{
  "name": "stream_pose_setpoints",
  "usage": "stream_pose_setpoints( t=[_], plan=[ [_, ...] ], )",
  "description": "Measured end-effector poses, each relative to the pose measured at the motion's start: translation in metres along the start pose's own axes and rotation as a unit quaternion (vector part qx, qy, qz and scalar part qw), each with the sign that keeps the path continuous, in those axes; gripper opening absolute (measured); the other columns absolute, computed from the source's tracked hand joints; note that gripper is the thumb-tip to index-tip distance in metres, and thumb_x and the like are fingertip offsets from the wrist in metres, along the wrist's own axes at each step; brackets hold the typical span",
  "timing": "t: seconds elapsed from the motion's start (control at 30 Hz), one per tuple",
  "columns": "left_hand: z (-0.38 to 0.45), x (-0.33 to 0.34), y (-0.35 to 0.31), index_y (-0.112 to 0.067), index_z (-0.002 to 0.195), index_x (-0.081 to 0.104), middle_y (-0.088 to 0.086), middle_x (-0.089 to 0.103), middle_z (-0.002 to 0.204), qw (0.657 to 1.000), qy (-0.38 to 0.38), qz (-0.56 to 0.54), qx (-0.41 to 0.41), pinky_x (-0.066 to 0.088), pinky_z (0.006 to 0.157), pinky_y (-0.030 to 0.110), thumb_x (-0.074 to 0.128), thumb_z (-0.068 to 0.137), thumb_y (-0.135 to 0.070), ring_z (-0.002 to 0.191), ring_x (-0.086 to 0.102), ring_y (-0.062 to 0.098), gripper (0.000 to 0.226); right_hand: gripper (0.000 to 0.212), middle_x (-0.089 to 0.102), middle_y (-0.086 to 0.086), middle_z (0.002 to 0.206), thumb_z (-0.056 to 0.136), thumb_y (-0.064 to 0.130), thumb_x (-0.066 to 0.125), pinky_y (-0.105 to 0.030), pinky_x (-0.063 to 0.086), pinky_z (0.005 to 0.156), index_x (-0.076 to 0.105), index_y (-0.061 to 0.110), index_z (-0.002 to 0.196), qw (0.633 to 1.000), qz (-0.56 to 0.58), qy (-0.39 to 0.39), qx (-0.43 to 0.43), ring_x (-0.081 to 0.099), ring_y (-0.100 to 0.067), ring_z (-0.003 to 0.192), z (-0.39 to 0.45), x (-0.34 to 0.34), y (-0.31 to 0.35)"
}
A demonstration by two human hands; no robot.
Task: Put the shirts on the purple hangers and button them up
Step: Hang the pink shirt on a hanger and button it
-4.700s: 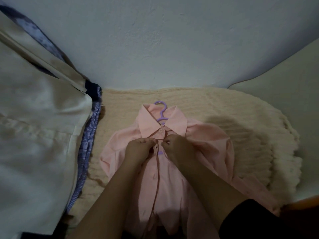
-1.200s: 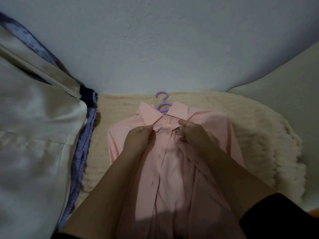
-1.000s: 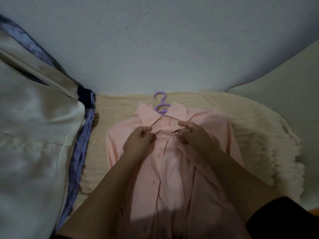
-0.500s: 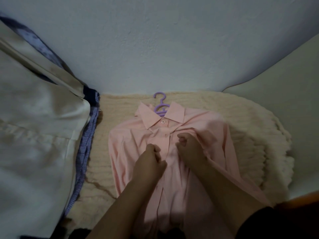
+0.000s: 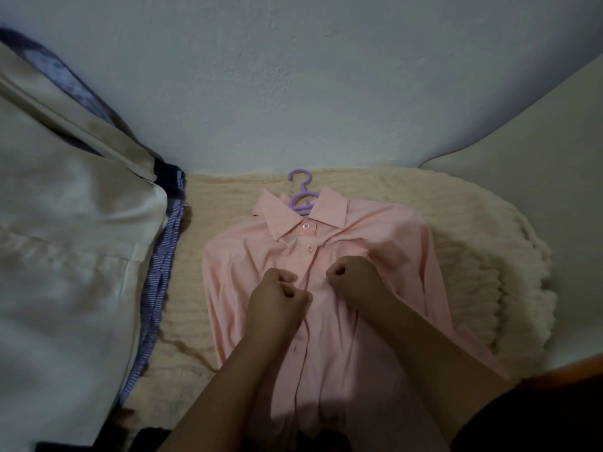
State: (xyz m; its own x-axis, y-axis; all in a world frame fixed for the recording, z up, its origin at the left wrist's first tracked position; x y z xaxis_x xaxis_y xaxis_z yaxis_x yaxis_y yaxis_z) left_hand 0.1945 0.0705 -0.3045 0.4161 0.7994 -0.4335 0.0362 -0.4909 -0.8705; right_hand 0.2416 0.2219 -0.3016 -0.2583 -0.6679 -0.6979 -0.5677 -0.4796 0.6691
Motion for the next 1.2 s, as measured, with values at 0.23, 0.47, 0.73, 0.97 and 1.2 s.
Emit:
stream_pose_setpoints(
  t=[0.23, 0.47, 0.73, 0.97, 1.2],
  plan=[
    [-0.009, -0.003, 0.003, -0.012, 0.095, 0.059, 0.003, 0.063, 0.067, 0.98, 0.012, -0.182, -0.078, 0.049, 0.055, 0.021, 0.068, 0.082, -0.003, 0.058, 0.057, 0.013, 0.018, 0.019, 0.064, 0.0, 0.068, 0.092, 0.003, 0.05, -0.015, 0.043, 0.043, 0.069, 0.004, 0.095, 0.967, 0.216, 0.108, 0.078, 0.059, -0.01, 0.054, -0.04, 0.014, 0.005],
    [-0.014, 0.006, 0.014, -0.007, 0.102, 0.061, 0.008, 0.066, 0.072, 0.976, 0.019, -0.204, -0.075, 0.055, 0.07, 0.035, 0.063, 0.087, -0.005, 0.066, 0.061, 0.019, 0.015, 0.022, 0.063, -0.007, 0.065, 0.088, -0.004, 0.053, -0.019, 0.045, 0.043, 0.063, 0.01, 0.074, 0.935, 0.34, 0.057, 0.087, 0.057, -0.01, 0.049, -0.045, 0.021, -0.004],
    [-0.017, 0.008, 0.017, -0.002, 0.107, 0.057, 0.014, 0.064, 0.077, 0.949, 0.047, -0.299, -0.087, 0.053, 0.057, 0.024, 0.053, 0.093, -0.001, 0.062, 0.058, 0.017, 0.015, 0.021, 0.064, -0.002, 0.061, 0.089, 0.0, 0.055, -0.021, 0.048, 0.052, 0.067, 0.014, 0.079, 0.932, 0.355, 0.045, 0.063, 0.056, -0.011, 0.053, -0.044, 0.029, -0.012],
    [-0.01, 0.012, 0.027, -0.007, 0.103, 0.054, 0.007, 0.071, 0.077, 0.939, 0.092, -0.314, -0.105, 0.054, 0.064, 0.025, 0.064, 0.084, 0.007, 0.067, 0.066, 0.014, 0.024, 0.021, 0.065, 0.0, 0.066, 0.09, -0.001, 0.054, -0.016, 0.048, 0.05, 0.065, 0.016, 0.085, 0.945, 0.325, 0.03, 0.027, 0.057, -0.003, 0.05, -0.048, 0.031, -0.012],
    [-0.011, 0.012, 0.025, -0.004, 0.099, 0.052, 0.019, 0.059, 0.083, 0.964, 0.085, -0.244, -0.059, 0.05, 0.068, 0.026, 0.061, 0.081, 0.015, 0.077, 0.056, 0.025, 0.029, 0.018, 0.065, 0.005, 0.075, 0.093, 0.008, 0.054, -0.015, 0.049, 0.065, 0.065, 0.02, 0.099, 0.968, 0.243, 0.0, -0.055, 0.058, -0.004, 0.064, -0.055, 0.027, -0.012]
  ],
)
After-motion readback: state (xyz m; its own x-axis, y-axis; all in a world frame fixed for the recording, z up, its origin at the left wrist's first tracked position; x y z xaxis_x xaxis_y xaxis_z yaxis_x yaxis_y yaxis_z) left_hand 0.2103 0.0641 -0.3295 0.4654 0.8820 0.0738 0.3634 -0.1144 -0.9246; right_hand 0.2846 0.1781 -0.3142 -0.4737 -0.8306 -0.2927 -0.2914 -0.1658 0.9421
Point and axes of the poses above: each hand's wrist, its own z-axis towards the middle knuckle, its own x-axis out of the palm, y = z × x, the point moved 4 cm from there along z, towards the middle knuckle
